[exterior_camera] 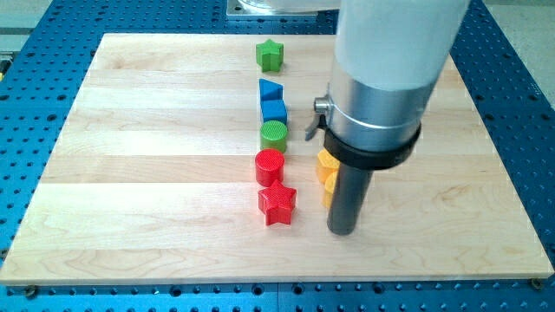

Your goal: Make a group out of red blocks and yellow blocks

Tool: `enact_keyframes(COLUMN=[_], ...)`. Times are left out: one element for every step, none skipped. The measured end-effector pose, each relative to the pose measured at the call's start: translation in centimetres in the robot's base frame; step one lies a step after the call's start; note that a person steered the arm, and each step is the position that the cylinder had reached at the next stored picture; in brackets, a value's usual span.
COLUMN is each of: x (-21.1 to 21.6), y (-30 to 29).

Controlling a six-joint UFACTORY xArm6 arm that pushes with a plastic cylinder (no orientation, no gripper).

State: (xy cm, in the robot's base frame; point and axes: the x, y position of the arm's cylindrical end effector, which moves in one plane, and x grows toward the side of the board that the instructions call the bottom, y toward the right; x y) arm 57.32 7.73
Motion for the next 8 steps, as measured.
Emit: enact_keyframes(x=[3.3,3.7,0.9,-2.9,-3.6,-3.6,-2.9,-1.1], y=[-3.0,-9.0,-11.1,-10.8,-8.3,-4.5,-6.9,-13.9])
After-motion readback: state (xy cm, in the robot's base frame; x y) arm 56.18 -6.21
